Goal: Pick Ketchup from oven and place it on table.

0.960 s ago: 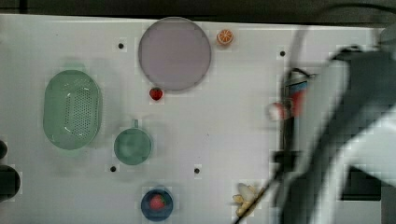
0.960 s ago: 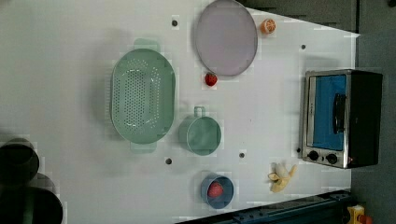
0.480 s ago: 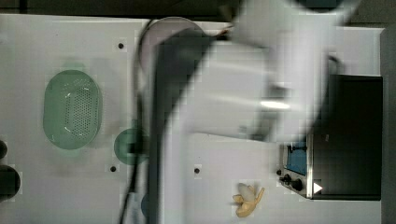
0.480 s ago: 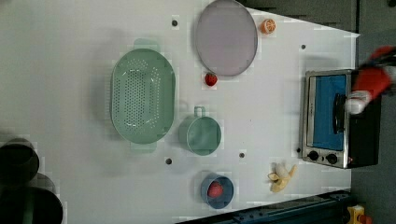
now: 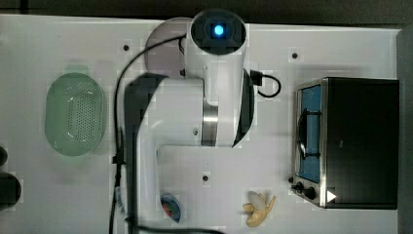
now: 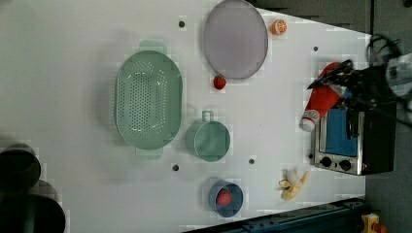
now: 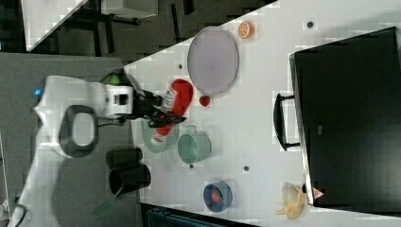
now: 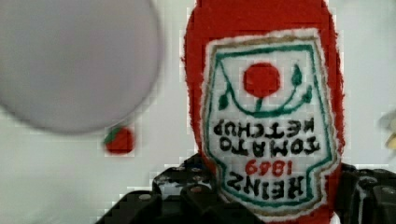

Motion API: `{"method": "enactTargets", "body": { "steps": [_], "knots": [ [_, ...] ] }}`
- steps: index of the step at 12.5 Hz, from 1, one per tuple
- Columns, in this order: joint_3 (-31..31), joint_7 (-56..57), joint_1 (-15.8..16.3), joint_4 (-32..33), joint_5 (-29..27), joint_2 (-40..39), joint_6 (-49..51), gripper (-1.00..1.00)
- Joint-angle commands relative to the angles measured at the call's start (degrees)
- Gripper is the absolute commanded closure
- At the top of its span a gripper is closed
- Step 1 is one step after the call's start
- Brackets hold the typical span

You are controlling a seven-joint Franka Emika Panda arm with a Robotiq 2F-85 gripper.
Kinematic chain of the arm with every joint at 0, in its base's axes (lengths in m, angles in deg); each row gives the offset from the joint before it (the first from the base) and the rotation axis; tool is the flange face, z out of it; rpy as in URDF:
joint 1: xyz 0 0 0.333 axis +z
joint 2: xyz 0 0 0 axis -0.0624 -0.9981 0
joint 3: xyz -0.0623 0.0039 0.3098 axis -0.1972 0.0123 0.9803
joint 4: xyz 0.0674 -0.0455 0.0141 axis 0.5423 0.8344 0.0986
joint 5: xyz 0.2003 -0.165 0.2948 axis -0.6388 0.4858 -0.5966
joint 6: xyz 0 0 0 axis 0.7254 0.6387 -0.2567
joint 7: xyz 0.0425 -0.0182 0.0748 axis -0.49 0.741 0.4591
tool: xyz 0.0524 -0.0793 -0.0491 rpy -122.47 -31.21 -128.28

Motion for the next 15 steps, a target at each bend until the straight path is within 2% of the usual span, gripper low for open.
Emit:
{"method": "enactTargets", "body": {
  "steps": [1,5,9,10,13,15],
  "knots": [
    [-1.6,-0.6,-1.8,6.9,-0.9,0.9,-8.2,-0.27],
    [-1.6,-0.6,-1.8,17.4,-0.9,-0.2,-19.9,-0.27],
    [-1.6,-0.6,-1.8,22.7,-0.9,-3.2,-30.1,-0.27],
    [-1.6,-0.6,-1.8,23.0,-0.9,-4.3,-31.8,-0.34],
    [-1.4,-1.3,-1.7,22.5,-1.0,-6.1,-33.5,-1.00],
    [-1.3,-1.7,-1.6,21.3,-1.0,-3.8,-33.1,-1.00]
  ]
}}
